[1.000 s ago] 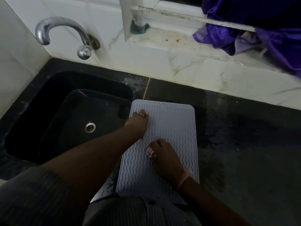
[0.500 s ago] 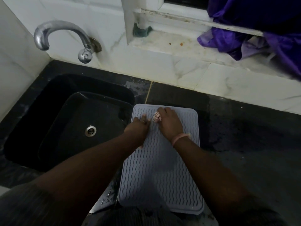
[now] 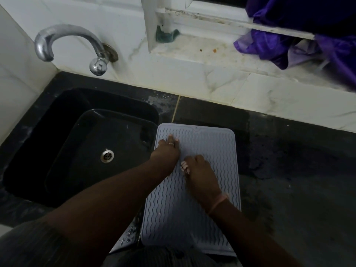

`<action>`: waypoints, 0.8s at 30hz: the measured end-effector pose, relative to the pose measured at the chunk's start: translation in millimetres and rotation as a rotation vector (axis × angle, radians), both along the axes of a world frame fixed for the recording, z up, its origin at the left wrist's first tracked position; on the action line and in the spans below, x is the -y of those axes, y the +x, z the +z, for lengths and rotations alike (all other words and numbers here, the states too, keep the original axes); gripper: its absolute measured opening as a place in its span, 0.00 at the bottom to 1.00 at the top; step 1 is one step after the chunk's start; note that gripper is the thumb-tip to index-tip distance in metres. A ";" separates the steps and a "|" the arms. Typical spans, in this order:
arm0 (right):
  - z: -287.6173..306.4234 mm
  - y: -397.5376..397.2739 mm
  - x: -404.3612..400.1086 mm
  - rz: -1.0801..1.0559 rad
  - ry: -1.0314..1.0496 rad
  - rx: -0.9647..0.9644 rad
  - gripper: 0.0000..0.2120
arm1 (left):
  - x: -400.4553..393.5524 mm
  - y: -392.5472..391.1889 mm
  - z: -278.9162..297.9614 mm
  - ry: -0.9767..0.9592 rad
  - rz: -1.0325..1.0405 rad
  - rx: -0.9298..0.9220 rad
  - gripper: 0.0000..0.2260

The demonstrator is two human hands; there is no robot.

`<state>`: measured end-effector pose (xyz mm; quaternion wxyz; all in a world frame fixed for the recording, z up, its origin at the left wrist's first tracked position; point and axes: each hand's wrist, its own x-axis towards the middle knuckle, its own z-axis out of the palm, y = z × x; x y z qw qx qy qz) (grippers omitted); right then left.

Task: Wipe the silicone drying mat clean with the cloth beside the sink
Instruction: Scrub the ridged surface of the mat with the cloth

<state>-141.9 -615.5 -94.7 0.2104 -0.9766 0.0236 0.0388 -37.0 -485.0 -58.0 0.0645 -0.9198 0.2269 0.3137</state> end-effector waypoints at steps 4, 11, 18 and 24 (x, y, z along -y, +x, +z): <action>-8.3 -3.7 -0.1 -0.027 -0.015 0.034 0.19 | 0.5 4.8 -4.8 0.008 -0.010 -0.001 0.57; -6.8 77.4 16.7 -0.083 -0.021 0.098 0.20 | -3.0 6.8 2.3 -0.040 0.013 -0.021 0.52; 9.6 147.5 23.9 -0.079 -0.128 -0.026 0.20 | -3.1 8.3 3.9 -0.025 0.006 -0.036 0.51; 16.4 149.7 18.3 -0.019 -0.184 -0.123 0.18 | -0.3 11.2 1.5 -0.004 0.018 -0.056 0.55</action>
